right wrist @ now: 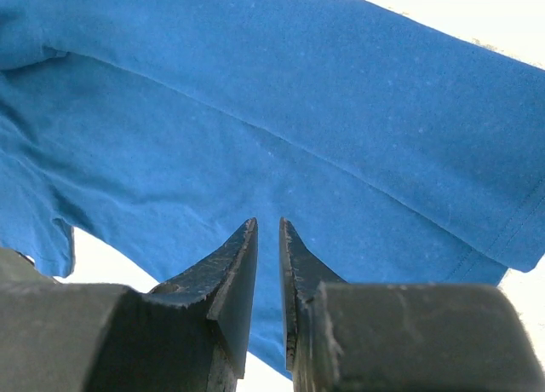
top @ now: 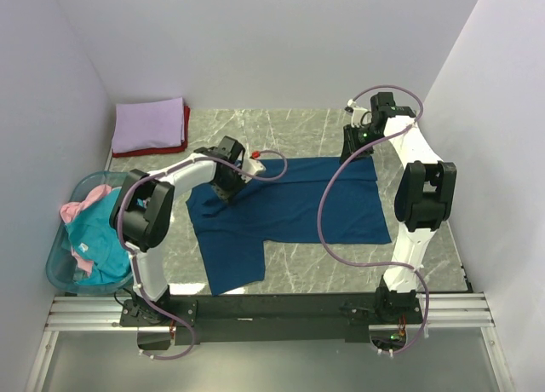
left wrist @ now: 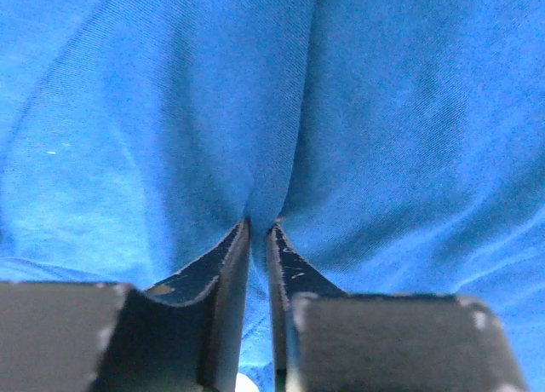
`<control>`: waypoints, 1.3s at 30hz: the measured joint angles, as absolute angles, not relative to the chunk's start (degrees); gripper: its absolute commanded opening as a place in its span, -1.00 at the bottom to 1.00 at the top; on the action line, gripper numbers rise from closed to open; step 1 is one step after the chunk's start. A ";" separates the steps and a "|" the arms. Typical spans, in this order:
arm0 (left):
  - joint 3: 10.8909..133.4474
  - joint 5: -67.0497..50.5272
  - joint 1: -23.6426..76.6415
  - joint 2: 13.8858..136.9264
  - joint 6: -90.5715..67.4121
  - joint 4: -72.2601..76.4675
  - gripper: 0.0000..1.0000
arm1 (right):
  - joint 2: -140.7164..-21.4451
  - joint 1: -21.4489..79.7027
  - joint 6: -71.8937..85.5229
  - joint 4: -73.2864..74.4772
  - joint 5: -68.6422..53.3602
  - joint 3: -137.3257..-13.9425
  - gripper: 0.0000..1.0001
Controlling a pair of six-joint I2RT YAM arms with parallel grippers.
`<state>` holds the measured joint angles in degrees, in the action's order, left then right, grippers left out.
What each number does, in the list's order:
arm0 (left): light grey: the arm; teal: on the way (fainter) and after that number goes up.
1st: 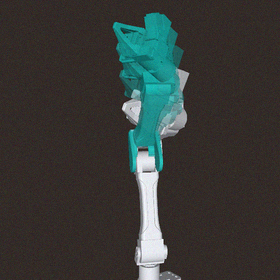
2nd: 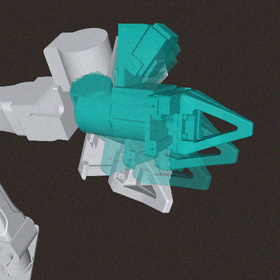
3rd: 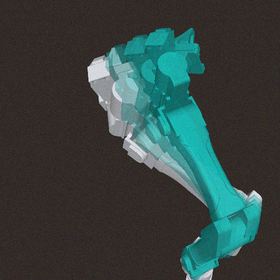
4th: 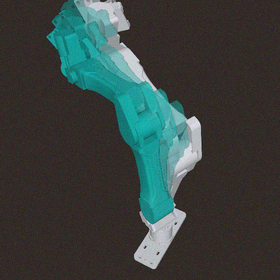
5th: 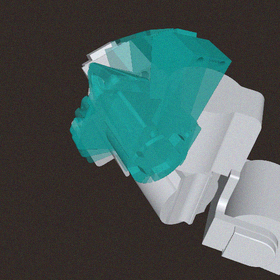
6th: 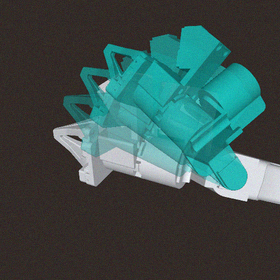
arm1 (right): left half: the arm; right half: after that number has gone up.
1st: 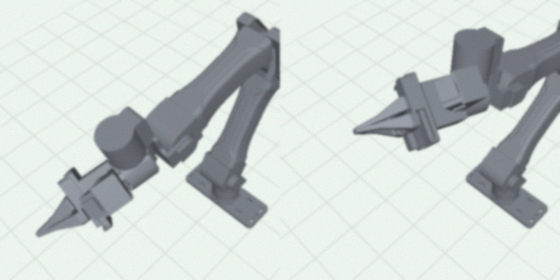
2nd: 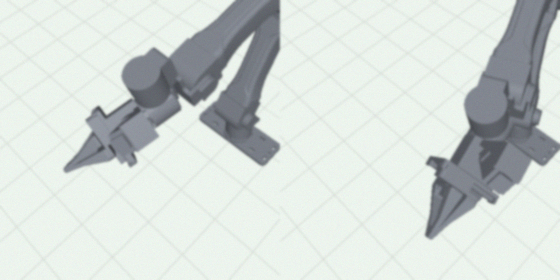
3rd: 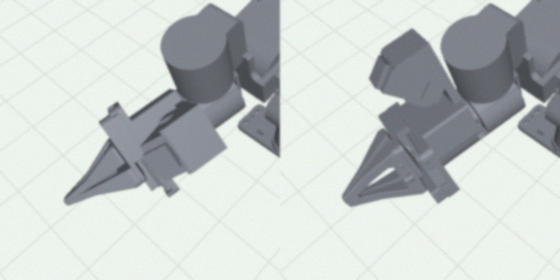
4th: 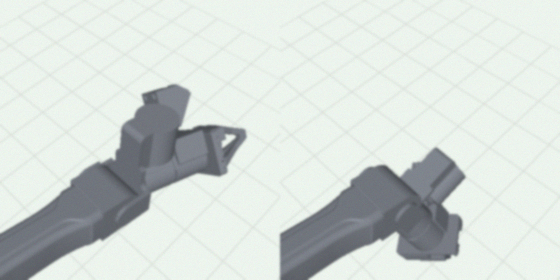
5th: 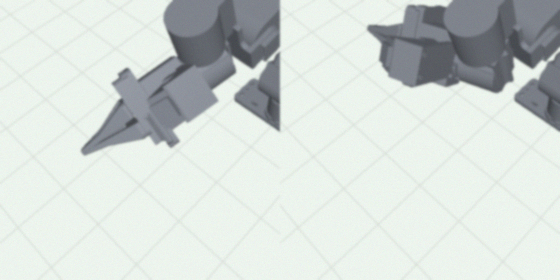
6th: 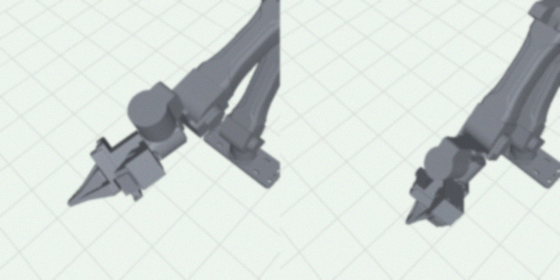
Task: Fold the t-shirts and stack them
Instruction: Fold the tshirt
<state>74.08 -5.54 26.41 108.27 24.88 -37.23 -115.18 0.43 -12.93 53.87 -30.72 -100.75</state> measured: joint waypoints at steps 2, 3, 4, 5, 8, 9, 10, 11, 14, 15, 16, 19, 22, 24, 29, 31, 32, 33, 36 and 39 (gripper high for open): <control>75.42 -6.02 25.93 108.27 25.06 -38.11 -0.79 | -115.18 0.43 -13.02 53.93 -30.72 -100.75 -0.53; 76.27 -6.46 25.58 108.29 25.28 -38.72 -0.84 | -115.18 0.43 -13.10 54.02 -30.72 -100.75 -0.53; 77.28 -7.03 25.10 108.31 25.50 -39.33 -0.89 | -115.18 0.43 -13.15 54.11 -30.72 -100.75 -0.53; 78.26 -7.73 24.58 108.33 25.82 -39.97 -0.91 | -115.18 0.43 -13.15 54.13 -30.72 -100.75 -0.53; 83.68 -10.55 21.78 110.08 26.46 -43.07 -0.92 | -115.18 0.43 -13.30 54.28 -30.74 -100.75 -0.53; 85.95 -11.73 20.62 111.24 26.72 -43.97 -0.92 | -115.18 0.43 -13.34 54.33 -30.74 -100.75 -0.53; 88.29 -12.86 19.22 112.53 27.03 -44.42 -0.90 | -115.18 0.43 -13.41 54.41 -30.74 -100.75 -0.53; 89.91 -13.63 18.09 113.56 27.33 -44.95 -0.68 | -115.18 0.43 -13.54 54.57 -30.74 -100.75 -0.53; 95.46 -15.90 14.28 117.67 28.23 -46.28 -0.13 | -115.18 0.43 -13.89 54.98 -30.76 -100.75 -0.52; 97.38 -16.78 12.78 119.24 28.03 -47.20 -0.08 | -115.18 0.43 -14.02 55.11 -30.76 -100.75 -0.52; 98.83 -17.30 11.60 120.40 27.77 -47.46 -0.05 | -115.18 0.43 -14.22 55.27 -30.79 -100.75 -0.53; 101.95 -18.79 7.81 122.91 26.61 -47.77 -0.04 | -115.18 0.43 -14.48 55.37 -30.79 -100.75 -0.52; 102.43 -21.12 4.43 122.76 25.34 -47.44 -0.08 | -115.18 0.43 -14.70 55.42 -30.76 -100.75 -0.53; 100.51 -22.79 2.96 120.81 25.15 -46.17 -0.12 | -115.18 0.43 -14.85 55.42 -30.76 -100.73 -0.53; 92.01 -26.04 3.97 110.30 24.82 -45.21 -0.19 | -115.22 0.43 -14.87 55.44 -30.61 -99.88 -0.55; 89.80 -25.93 6.15 106.98 24.53 -44.51 -0.09 | -115.24 0.43 -14.85 55.42 -30.61 -99.88 -0.55; 88.68 -25.67 7.60 105.78 24.21 -43.86 -0.06 | -115.24 0.43 -14.85 55.42 -30.63 -99.88 -0.55; 87.81 -25.52 8.51 105.21 23.77 -43.16 -0.04 | -115.26 0.43 -14.85 55.42 -30.61 -99.88 -0.55; 84.79 -24.51 11.70 105.21 21.61 -41.54 0.06 | -115.37 0.43 -14.85 55.42 -30.48 -99.88 -0.55; 82.11 -23.24 13.23 106.41 18.63 -40.62 0.15 | -115.44 0.43 -14.87 55.42 -30.13 -99.88 -0.55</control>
<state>82.11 -23.24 13.23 106.41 18.63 -40.62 -115.44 0.43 -14.87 55.42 -30.13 -99.88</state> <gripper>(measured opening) 0.555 0.227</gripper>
